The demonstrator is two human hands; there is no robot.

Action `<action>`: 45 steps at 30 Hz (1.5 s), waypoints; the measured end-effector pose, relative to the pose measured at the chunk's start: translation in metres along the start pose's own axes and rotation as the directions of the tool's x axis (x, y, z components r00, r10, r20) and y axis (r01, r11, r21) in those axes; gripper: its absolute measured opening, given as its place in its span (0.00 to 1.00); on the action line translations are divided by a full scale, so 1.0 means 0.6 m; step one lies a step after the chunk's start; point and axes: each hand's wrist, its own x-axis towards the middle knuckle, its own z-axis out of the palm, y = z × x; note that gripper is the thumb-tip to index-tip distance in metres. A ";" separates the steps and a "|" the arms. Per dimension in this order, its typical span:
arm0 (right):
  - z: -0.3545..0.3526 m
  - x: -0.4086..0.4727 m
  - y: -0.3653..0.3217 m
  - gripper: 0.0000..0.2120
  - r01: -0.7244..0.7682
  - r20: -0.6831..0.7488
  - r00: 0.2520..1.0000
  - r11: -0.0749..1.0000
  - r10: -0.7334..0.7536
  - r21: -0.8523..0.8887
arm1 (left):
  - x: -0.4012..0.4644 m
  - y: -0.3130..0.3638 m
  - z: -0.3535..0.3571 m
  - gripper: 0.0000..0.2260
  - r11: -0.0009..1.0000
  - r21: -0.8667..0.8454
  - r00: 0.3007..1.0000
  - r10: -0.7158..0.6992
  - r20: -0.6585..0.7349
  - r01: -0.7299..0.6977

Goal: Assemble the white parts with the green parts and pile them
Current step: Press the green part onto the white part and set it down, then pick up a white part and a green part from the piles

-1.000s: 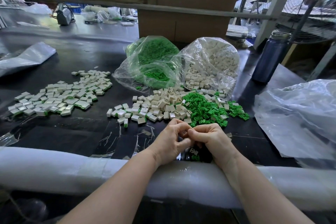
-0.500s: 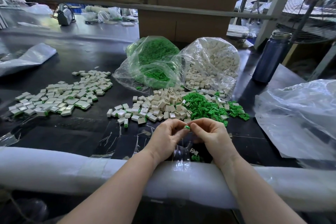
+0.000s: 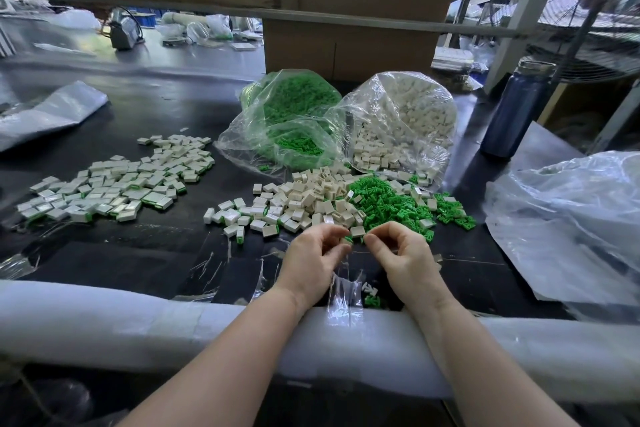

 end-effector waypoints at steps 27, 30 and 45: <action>-0.017 0.010 0.021 0.15 -0.399 -0.366 0.893 0.837 0.261 -0.375 | -0.003 -0.008 0.003 0.20 0.883 0.468 0.999 0.035 -0.028 -0.018; -0.014 0.009 0.020 0.14 -0.326 -0.309 0.925 0.878 0.221 -0.351 | -0.001 -0.010 0.007 0.22 0.874 0.478 0.994 0.044 0.099 -0.086; 0.001 0.019 0.027 0.18 -0.120 -0.081 0.993 0.777 0.089 -0.618 | -0.002 -0.011 0.005 0.13 0.913 0.402 0.998 0.059 0.030 -0.066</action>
